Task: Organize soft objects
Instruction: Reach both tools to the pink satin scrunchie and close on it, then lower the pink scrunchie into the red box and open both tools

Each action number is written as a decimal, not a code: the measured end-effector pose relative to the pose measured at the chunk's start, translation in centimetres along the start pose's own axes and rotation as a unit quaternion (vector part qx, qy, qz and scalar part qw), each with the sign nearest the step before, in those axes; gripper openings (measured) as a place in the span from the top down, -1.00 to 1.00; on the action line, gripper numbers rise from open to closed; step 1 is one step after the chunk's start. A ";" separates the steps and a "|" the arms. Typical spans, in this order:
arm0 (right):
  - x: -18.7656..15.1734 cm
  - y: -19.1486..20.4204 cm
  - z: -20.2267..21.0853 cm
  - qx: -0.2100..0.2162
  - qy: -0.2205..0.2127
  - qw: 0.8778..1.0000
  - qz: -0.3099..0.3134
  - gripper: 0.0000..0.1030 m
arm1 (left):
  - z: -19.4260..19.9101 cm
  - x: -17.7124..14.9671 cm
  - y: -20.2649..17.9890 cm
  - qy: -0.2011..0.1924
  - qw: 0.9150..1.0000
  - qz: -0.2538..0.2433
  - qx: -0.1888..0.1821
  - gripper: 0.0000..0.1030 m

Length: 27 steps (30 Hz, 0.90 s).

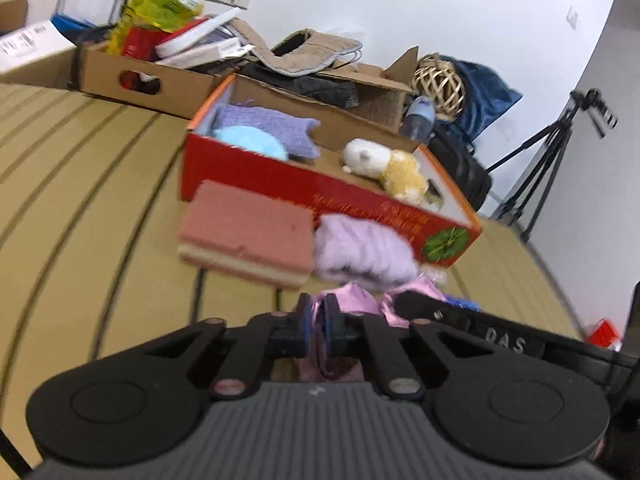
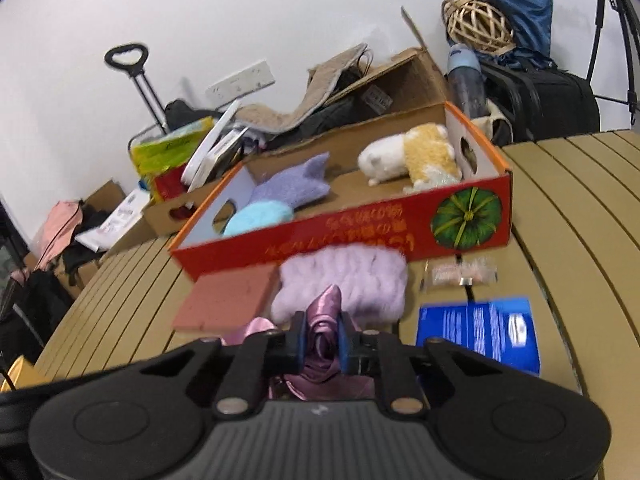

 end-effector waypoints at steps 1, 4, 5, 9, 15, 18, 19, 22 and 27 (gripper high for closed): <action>-0.7 0.2 0.2 -0.003 0.006 1.000 0.002 0.67 | 0.3 -0.4 0.0 0.003 1.000 -0.006 0.004 0.83; -1.8 0.4 0.7 -0.017 0.013 1.000 0.010 0.53 | 0.9 -1.0 0.6 0.012 1.000 0.006 0.013 0.52; -1.9 0.3 0.9 -0.017 0.009 1.000 0.005 0.51 | 1.3 -0.9 1.0 0.009 1.000 0.023 0.015 0.06; -1.8 -0.5 0.9 -0.016 0.008 1.000 -0.009 0.37 | 1.9 -0.6 1.5 0.000 0.999 0.048 0.004 -0.23; -1.9 -1.9 -0.2 0.003 0.027 0.999 -0.044 0.27 | 0.1 -1.3 1.4 0.036 0.999 0.039 0.002 -0.16; -1.9 -2.0 -0.6 0.012 0.032 0.998 -0.046 0.33 | -0.7 -1.7 1.2 0.050 0.998 0.031 -0.001 0.48; -1.9 -1.9 -0.8 0.019 0.034 0.998 -0.047 0.48 | -0.8 -1.9 1.2 0.053 0.998 0.033 -0.005 0.69; -1.8 -1.6 -0.8 0.027 0.034 0.998 -0.048 0.65 | -0.8 -1.7 1.2 0.043 0.998 0.043 -0.010 0.82; -0.9 0.1 0.3 0.024 0.012 1.000 -0.008 0.69 | 0.3 -0.7 0.4 0.024 0.998 0.041 -0.028 0.87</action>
Point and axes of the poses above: each gripper's, at about its wrist camera, not at the fingertips, and z roughly against the way its jaws point, y to its left, x to its top, the point moved 9 cm from there along -z, roughly the way its jaws point, and after that the axes turned 7 degrees about y, right-handed, at the moved point
